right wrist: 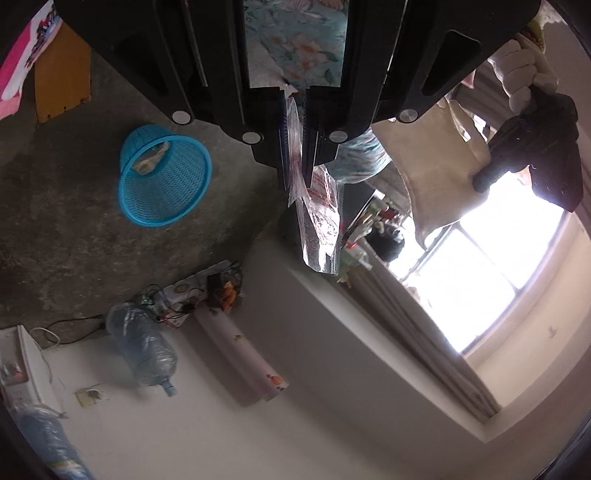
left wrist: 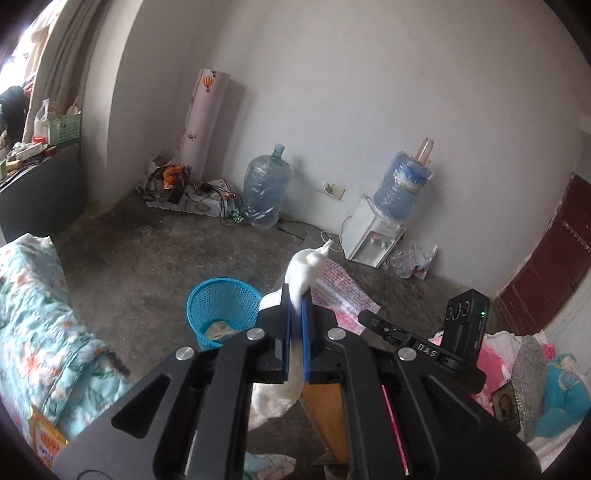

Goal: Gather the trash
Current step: 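Carry tissue and bag to the blue wastebasket and open both tools, then move both open tools back over the bed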

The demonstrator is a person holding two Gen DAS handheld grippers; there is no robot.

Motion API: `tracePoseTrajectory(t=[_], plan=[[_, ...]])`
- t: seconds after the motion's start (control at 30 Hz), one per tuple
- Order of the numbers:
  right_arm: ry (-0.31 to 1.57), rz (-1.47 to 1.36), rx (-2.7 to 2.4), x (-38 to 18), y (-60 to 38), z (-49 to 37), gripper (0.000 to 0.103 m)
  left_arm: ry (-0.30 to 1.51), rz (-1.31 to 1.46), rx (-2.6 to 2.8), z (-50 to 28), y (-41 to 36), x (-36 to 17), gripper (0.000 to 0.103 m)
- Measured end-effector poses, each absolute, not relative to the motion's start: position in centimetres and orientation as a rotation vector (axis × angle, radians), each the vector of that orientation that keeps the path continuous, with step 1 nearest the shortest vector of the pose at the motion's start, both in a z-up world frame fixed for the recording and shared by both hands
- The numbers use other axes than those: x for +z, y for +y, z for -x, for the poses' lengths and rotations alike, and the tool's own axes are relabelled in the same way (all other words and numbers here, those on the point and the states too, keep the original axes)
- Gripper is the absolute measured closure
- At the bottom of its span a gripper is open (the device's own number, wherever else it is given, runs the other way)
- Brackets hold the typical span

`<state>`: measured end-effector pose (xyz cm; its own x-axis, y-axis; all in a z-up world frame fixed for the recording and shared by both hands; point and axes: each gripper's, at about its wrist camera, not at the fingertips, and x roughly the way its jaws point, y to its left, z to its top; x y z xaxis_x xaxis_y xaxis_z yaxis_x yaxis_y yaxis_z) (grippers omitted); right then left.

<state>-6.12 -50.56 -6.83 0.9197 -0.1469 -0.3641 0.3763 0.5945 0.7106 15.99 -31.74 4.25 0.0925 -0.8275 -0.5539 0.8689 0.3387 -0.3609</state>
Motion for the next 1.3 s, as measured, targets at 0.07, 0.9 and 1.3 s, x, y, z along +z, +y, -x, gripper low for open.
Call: tracePoseTrajectory(t=[0.07,0.9,1.3], plan=[[0.291,-0.906,-0.372,-7.9,-52.1,6.1,0.096,0.807,-0.110,-1.265,-16.9,-35.7,2.9,0.100],[0.716,-1.159,-0.549,-29.0,-66.6,-12.5,0.067,0.971,-0.362,-0.906,-30.5,-60.0,-16.2,0.044],[0.618,-1.122,-0.557,-25.9,-62.6,-7.0,0.064,0.997,-0.200,-1.017,-31.0,-52.4,-8.8,0.044]])
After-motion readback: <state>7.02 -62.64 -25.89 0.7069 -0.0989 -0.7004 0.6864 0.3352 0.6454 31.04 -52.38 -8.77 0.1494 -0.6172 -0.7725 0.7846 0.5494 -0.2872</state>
